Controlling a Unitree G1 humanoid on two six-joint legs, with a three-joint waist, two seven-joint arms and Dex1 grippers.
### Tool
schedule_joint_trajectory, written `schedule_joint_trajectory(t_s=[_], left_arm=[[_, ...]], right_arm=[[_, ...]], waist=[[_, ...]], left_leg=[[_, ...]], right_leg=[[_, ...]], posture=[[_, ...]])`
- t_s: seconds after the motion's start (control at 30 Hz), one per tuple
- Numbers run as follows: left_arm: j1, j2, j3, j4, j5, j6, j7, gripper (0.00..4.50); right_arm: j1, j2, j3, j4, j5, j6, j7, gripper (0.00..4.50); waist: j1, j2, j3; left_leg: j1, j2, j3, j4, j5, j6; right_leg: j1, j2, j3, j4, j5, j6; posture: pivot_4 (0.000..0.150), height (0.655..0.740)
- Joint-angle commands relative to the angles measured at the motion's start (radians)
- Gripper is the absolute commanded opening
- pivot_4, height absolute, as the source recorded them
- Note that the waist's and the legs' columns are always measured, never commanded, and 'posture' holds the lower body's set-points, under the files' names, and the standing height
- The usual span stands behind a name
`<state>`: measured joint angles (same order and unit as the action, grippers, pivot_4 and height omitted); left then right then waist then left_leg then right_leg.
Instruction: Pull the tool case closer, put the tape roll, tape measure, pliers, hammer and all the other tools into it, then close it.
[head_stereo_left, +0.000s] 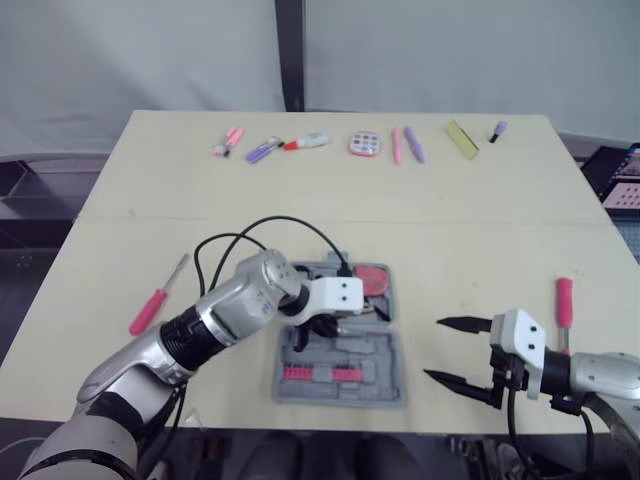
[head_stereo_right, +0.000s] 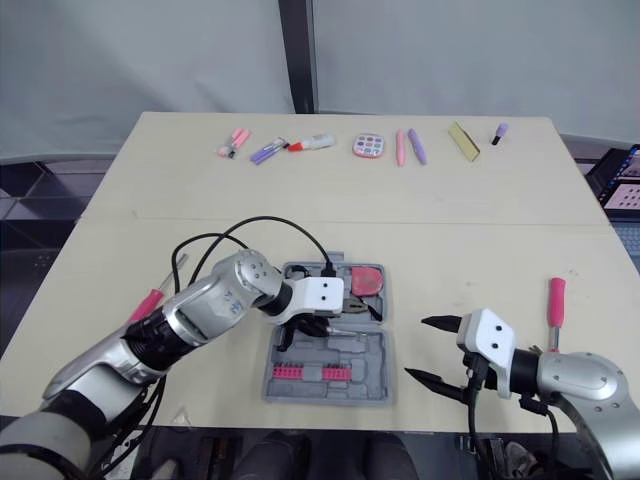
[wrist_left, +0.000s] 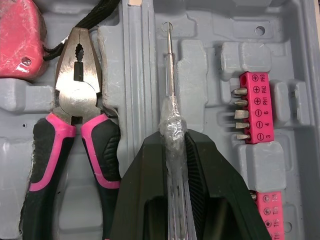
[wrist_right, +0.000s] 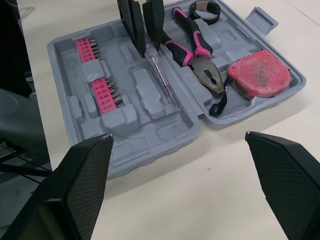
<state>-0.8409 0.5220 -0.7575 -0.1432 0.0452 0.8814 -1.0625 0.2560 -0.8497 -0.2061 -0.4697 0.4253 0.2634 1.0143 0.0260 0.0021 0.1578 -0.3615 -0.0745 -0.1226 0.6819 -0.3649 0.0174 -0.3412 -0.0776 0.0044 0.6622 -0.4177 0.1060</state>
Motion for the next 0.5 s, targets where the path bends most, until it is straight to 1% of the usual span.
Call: schedule_joint_trajectory(t_s=[0.03,0.43,0.5], left_arm=[[-0.003,-0.003,-0.004,-0.016,0.01,-0.01,-0.007,0.04],[-0.002,-0.011,-0.004,-0.004,0.016,0.001,0.004,0.04],[-0.006,-0.013,0.002,-0.001,0.011,0.013,0.003,1.07]], right_arm=[[0.007,-0.001,-0.04,-0.035,0.014,-0.005,-0.006,4.5],[0.009,0.0,-0.039,-0.037,0.015,-0.003,-0.011,4.5],[0.007,0.0,-0.037,-0.035,0.013,-0.004,-0.011,4.5]], waist=[[0.0,0.0,0.0],[0.0,0.0,0.0],[0.0,0.0,0.0]], left_leg=[[0.0,0.0,0.0,0.0,0.0,0.0],[0.0,0.0,0.0,0.0,0.0,0.0],[0.0,0.0,0.0,0.0,0.0,0.0]], right_leg=[[0.0,0.0,0.0,0.0,0.0,0.0],[0.0,0.0,0.0,0.0,0.0,0.0],[0.0,0.0,0.0,0.0,0.0,0.0]], posture=[[0.15,0.74],[0.15,0.74],[0.15,0.74]])
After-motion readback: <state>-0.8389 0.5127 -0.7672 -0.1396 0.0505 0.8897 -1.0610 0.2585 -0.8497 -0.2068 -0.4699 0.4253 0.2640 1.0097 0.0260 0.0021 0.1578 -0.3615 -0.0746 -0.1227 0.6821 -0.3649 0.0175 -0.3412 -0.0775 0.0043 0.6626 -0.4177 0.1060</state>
